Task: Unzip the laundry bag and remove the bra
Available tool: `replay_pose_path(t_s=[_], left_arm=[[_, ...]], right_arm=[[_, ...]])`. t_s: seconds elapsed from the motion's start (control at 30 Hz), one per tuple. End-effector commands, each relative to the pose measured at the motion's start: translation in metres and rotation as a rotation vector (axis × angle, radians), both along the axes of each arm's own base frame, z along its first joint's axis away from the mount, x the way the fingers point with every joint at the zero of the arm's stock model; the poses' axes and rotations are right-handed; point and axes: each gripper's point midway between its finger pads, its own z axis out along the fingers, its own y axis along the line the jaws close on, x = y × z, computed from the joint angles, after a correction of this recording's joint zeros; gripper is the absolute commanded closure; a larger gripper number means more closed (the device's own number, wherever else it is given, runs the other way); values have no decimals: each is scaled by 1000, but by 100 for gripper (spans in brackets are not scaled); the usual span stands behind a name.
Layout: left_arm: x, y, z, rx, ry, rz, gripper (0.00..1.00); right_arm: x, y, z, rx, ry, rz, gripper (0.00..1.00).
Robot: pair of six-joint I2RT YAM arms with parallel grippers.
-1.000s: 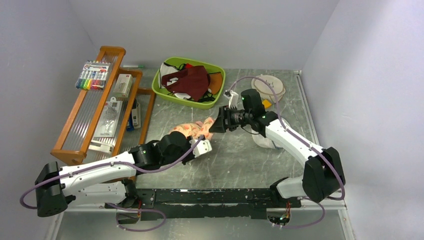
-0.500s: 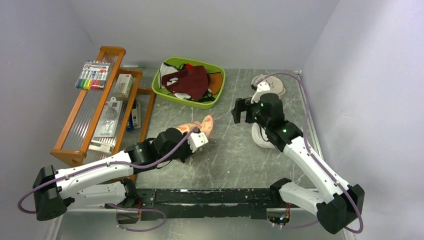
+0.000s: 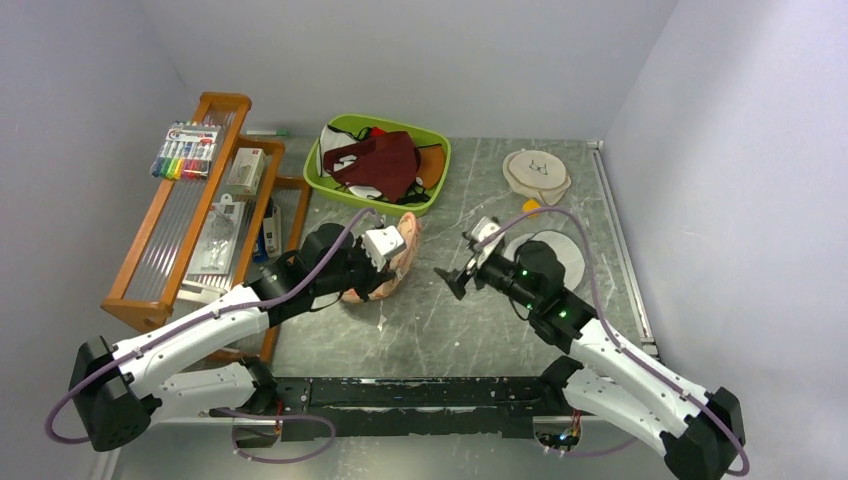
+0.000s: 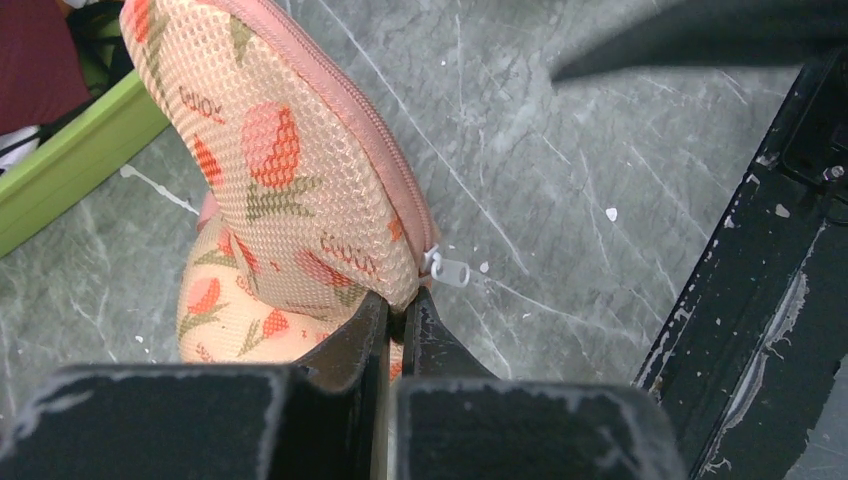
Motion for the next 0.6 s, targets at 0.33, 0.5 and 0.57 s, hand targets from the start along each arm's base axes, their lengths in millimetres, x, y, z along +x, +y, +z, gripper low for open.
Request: replay_pose_path(t_s=[0.33, 0.5, 0.57], left_arm=[[5, -5, 4, -62, 133, -50, 93], [6, -3, 2, -65, 152, -53, 93], [7, -3, 1, -63, 158, -47, 93]], right_arm=[[-59, 97, -8, -406, -621, 368, 17], [-54, 105, -14, -529, -766, 327, 26], [-51, 105, -11, -532, -792, 303, 29]])
